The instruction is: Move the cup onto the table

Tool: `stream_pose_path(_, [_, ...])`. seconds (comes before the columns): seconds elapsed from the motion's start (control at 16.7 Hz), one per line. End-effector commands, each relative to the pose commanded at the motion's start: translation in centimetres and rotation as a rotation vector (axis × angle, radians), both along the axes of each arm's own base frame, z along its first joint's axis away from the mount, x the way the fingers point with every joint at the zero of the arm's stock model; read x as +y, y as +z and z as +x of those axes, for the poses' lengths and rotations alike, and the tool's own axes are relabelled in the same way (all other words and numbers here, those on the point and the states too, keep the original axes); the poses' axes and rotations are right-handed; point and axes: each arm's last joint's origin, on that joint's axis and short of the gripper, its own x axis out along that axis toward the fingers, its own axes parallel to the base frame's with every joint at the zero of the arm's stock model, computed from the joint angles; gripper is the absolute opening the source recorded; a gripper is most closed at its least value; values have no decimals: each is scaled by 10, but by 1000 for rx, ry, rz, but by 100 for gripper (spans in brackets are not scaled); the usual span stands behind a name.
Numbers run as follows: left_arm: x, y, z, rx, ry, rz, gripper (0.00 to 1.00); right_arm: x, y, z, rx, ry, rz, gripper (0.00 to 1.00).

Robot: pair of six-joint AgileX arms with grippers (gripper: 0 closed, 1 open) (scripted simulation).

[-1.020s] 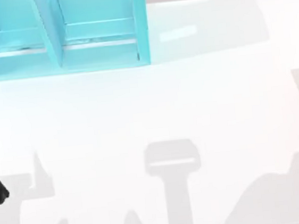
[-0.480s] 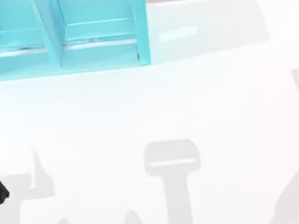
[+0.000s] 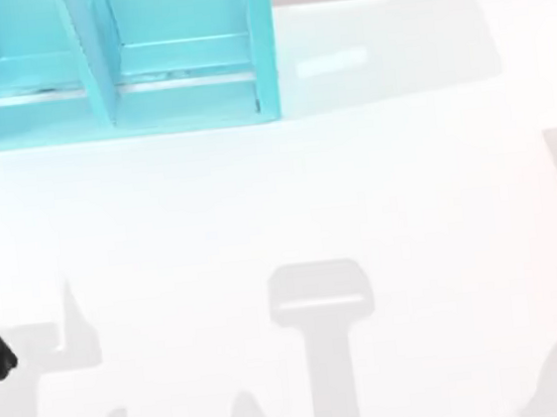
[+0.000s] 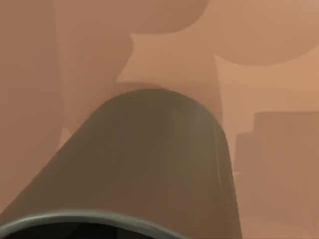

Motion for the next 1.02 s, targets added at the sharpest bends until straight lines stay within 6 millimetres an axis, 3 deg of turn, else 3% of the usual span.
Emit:
stream_pose_path(0.72, [0,0,0,0,0,0,100,0,0,0,0,0,0,2])
stream_pose_path(1.02, [0,0,0,0,0,0,100,0,0,0,0,0,0,0])
